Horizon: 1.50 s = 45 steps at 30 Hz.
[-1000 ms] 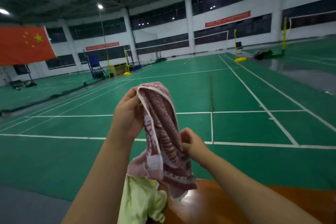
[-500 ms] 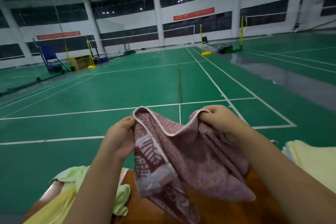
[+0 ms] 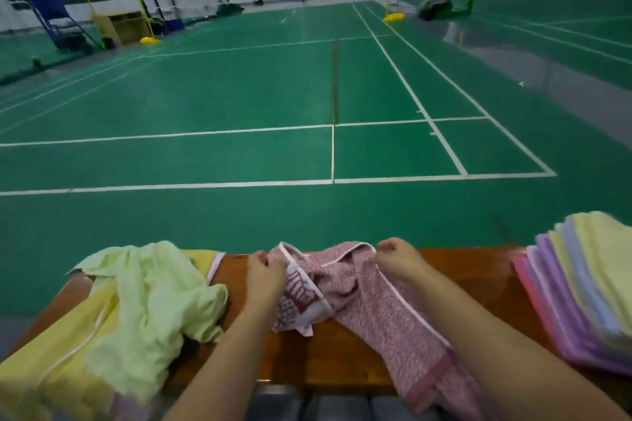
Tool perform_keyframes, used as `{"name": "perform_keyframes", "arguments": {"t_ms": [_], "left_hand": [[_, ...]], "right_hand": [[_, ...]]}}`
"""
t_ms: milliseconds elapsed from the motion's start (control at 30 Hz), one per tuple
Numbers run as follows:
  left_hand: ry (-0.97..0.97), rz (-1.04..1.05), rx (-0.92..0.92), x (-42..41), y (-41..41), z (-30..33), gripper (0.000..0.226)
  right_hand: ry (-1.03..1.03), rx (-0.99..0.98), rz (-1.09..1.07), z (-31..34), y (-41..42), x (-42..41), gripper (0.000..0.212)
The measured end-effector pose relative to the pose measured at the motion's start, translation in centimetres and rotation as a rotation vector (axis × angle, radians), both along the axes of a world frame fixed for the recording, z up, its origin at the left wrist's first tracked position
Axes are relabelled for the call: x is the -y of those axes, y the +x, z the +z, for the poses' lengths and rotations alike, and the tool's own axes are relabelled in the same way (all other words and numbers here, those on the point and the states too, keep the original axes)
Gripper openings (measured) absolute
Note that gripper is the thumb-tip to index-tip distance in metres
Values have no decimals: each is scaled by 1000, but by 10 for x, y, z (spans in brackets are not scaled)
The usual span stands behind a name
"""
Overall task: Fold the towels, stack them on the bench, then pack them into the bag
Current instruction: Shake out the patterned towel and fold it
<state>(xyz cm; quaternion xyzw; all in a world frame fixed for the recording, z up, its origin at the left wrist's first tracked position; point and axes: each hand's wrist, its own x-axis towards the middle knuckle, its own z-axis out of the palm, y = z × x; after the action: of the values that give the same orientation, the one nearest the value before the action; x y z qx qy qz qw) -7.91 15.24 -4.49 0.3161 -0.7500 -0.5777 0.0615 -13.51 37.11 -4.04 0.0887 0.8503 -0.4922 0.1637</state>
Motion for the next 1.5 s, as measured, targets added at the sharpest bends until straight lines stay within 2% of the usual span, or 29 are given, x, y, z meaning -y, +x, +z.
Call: {"name": "perform_keyframes", "arguments": {"t_ms": [33,100,167,233,333,400,500,633,733,833,900,1000,1067,1133,1267,1400,1500], "left_hand": [[-207,-28,-27,-2,7,-7,42],[-582,-80,-195,-5,26,-19,43],[-829,-117,-390,-14,47,-34,40],[-934,-124,-477,-26,65,-48,37],[-1003,-169,-397,-42,83,-67,35],[-987,-251,-242,-47,85,-78,42],[-898,-299,-37,-47,78,-83,51],[-803,-267,-32,-42,65,-74,47],[-866,-278,3,-40,58,-66,42],[-907,-309,36,-38,53,-60,27],[-888,-318,35,-35,54,-57,16],[-806,-327,-12,-32,60,-50,11],[-706,-325,-90,-37,64,-38,7],[-656,-345,-209,-46,67,-20,12],[-598,-537,-355,-69,73,21,15],[-450,-704,-356,-82,77,47,19],[-340,-732,-382,-91,78,61,9]], "right_hand": [[38,-17,16,-6,3,-4,38],[93,-65,17,-16,16,-15,44],[185,-101,0,-22,33,-31,47],[285,-82,-16,-29,51,-49,44],[384,21,43,-31,78,-71,33],[387,77,109,-33,89,-80,30],[400,55,163,-34,98,-81,34],[400,-30,151,-30,104,-72,45],[397,16,163,-31,107,-69,45],[390,74,159,-30,108,-70,28],[307,18,103,-27,107,-71,14],[-9,-57,-43,-15,107,-67,9],[-222,-60,-138,-3,106,-61,4],[-345,-69,-164,8,105,-54,3],[-494,-114,-151,28,105,-33,13],[-557,-235,-140,44,110,-14,17],[-567,-282,-64,53,115,-10,19]]}}
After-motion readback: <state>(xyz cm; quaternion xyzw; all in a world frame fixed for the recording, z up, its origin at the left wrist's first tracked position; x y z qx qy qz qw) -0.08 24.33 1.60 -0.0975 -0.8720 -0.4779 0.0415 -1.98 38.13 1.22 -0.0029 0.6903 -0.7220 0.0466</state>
